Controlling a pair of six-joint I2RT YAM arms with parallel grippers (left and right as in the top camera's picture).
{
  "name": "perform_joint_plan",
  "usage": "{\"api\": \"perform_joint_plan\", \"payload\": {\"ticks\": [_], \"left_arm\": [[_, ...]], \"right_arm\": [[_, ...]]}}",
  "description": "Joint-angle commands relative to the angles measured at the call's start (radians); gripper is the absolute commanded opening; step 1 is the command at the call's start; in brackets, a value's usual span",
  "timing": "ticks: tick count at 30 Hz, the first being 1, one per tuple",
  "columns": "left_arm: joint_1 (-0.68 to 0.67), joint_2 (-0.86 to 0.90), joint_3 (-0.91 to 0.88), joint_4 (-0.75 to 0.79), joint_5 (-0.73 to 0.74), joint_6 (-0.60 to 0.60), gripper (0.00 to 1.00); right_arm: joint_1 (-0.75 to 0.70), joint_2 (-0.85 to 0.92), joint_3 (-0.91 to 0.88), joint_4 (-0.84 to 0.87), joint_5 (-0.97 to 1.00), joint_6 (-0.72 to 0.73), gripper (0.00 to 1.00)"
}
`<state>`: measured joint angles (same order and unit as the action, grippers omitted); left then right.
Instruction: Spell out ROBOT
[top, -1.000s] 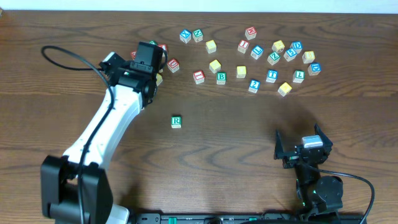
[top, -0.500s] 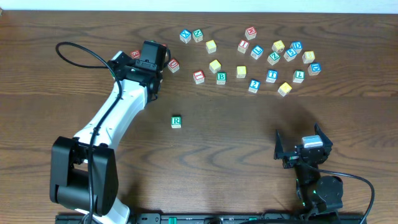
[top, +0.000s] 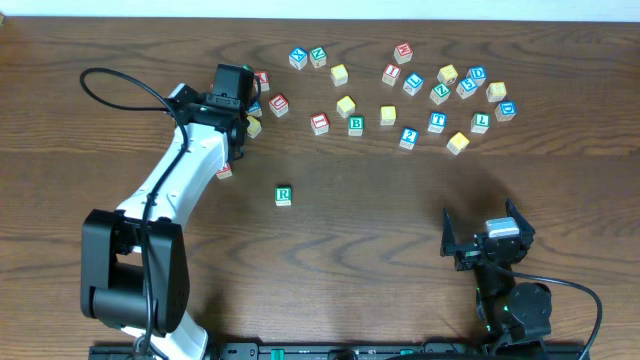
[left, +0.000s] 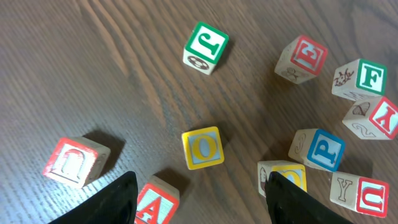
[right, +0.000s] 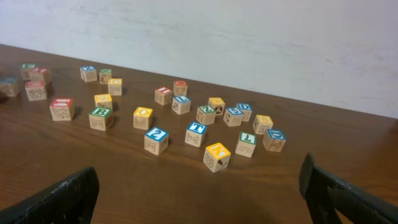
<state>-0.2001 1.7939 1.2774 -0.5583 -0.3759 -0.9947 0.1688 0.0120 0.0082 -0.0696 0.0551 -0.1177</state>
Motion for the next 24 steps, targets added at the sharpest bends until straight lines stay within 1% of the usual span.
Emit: {"api": "perform_joint_plan", "payload": {"ticks": [1, 9, 18, 24], "left_arm": [[0.002, 0.016, 0.027, 0.008, 0.002, 0.014, 0.64], [0.002, 0.02, 0.027, 0.038, 0.001, 0.022, 0.65], [0.002, 0.093, 0.027, 0.054, 0.021, 0.021, 0.64], [0.002, 0.097, 0.027, 0.09, 0.027, 0.022, 0.64]], "right_arm": [[-0.011, -0.005, -0.003, -0.002, -0.005, -0.011, 0.99], [-0.011, -0.005, -0.003, -0.002, -0.005, -0.011, 0.99], [-0.011, -0.005, -0.003, -0.002, -0.005, -0.011, 0.99], [-0.011, -0.003, -0.003, -0.002, -0.005, -0.011, 0.99]]}}
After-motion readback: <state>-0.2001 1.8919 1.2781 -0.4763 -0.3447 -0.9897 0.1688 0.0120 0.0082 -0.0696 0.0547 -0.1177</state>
